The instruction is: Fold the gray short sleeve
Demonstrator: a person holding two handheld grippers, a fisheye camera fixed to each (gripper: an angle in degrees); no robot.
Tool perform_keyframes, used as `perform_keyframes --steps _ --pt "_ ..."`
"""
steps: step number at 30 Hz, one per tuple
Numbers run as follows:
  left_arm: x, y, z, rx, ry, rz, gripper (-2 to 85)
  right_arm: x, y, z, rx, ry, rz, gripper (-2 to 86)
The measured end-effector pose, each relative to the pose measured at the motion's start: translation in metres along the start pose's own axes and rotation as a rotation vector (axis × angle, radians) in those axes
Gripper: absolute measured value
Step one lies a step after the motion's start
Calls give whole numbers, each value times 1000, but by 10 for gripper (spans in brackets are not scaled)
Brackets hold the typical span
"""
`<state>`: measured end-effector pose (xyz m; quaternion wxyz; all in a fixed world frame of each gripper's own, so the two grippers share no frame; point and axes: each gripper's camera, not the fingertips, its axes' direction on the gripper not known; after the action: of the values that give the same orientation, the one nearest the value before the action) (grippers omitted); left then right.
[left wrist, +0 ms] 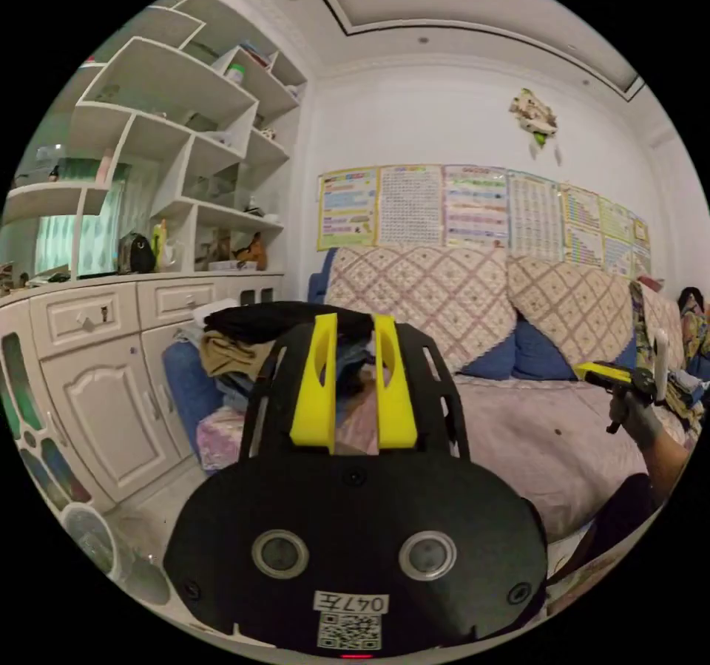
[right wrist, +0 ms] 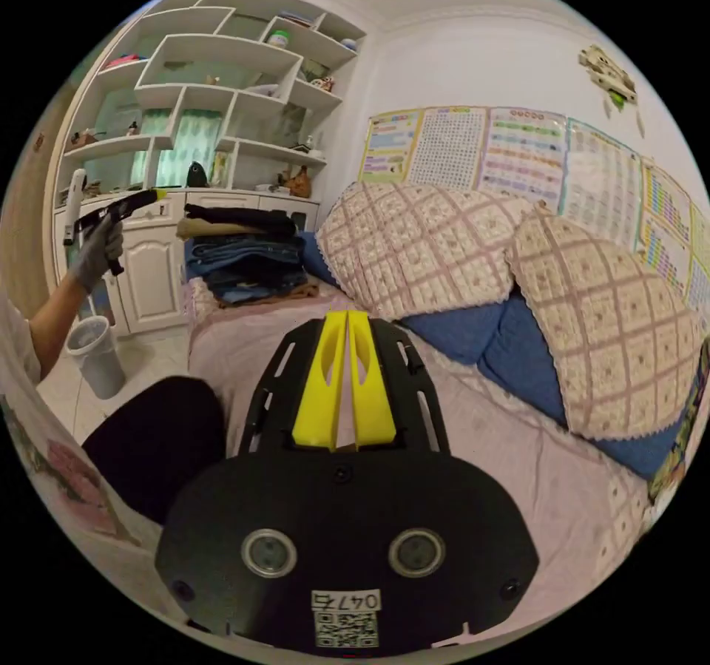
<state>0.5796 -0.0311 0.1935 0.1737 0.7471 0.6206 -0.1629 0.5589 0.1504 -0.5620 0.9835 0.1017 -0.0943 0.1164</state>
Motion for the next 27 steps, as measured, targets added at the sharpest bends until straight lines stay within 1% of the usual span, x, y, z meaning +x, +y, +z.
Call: perform_keyframes --steps 3,4,6,8,11,15,18,22,27 --pt "52 -13 10 3 95 43 35 33 47 -54 -34 -29 76 -7" --pt "63 -17 14 -3 122 60 28 52 67 -74 -43 -54 142 -8" --pt "106 -36 36 -46 263 146 5 83 99 -105 -45 -92 268 -11" --pt "136 -52 51 -73 360 190 -3 120 142 -146 -27 -125 426 -12" --pt "185 -76 77 -86 526 246 -7 147 187 -197 8 -125 531 -13" --pt "253 -107 132 -149 781 256 -8 169 229 -246 11 -118 620 -12" --pt "300 -131 170 -187 883 298 -8 186 258 -285 -11 -107 679 -13" --pt "344 -155 212 -245 937 367 -8 212 287 -343 34 -142 732 -12" --pt "355 -170 261 -354 884 339 -8 244 305 -393 29 -105 768 -12"
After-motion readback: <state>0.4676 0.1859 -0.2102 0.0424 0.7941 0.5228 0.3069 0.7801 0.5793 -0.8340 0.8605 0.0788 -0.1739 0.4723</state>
